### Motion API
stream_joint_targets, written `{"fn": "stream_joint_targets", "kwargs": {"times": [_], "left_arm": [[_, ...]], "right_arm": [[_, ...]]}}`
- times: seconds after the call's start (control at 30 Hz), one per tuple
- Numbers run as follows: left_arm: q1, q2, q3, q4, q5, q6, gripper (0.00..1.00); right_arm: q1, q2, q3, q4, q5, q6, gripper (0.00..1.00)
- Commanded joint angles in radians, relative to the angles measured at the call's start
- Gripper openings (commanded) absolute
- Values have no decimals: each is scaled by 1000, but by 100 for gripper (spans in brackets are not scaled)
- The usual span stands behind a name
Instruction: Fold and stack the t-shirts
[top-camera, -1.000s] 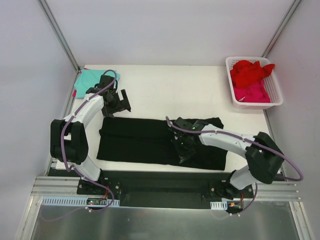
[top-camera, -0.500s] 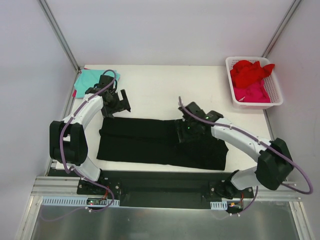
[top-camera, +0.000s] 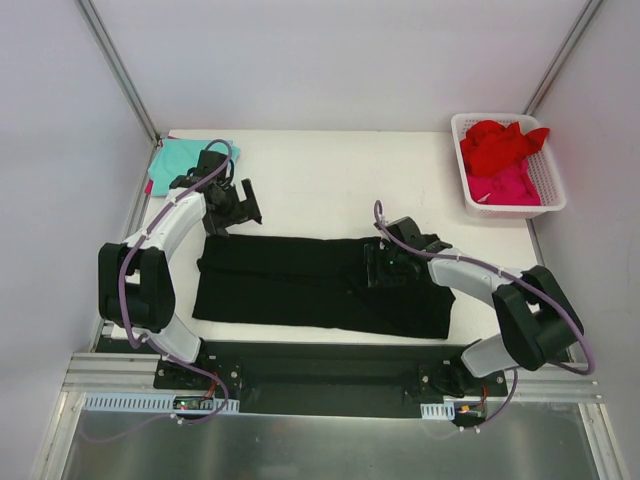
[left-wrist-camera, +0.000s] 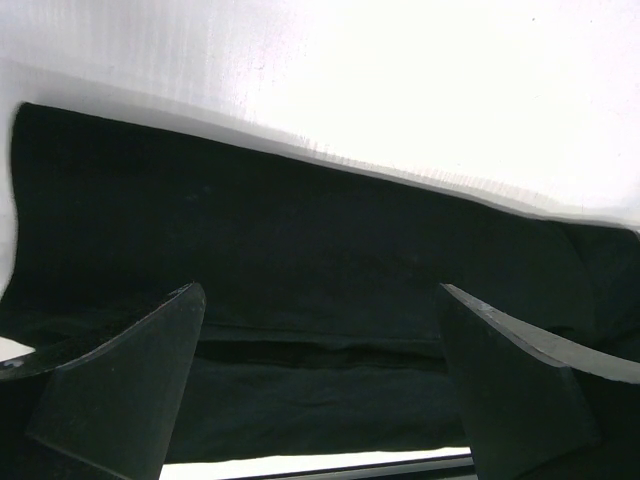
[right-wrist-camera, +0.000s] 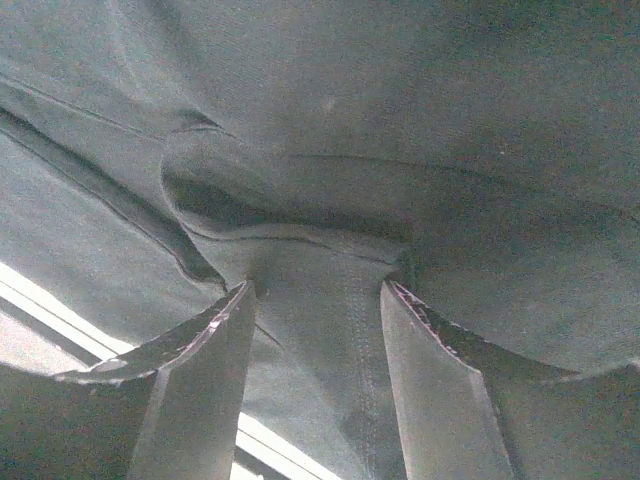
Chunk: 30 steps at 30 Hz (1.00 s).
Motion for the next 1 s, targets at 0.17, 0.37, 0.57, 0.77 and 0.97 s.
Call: {"fn": "stream_joint_targets", "kwargs": {"times": [0.17, 0.37, 0.57, 0.77, 0.97], "left_arm": [[7, -75, -24, -15, -16, 34, 99], [7, -60, -21, -16, 8, 23, 99], [6, -67, -19, -15, 5, 27, 99], [7, -70, -25, -15, 8, 27, 99], [7, -67, -22, -15, 14, 27, 99]], "right_arm": [[-9, 53, -3, 179, -82, -7, 55], [-17, -27, 41, 64, -34, -38, 55], [-60, -85, 76, 4, -16, -76, 55], [-140, -65, 73, 21, -54, -94, 55], [-195, 31, 67, 91, -119, -90, 54]]}}
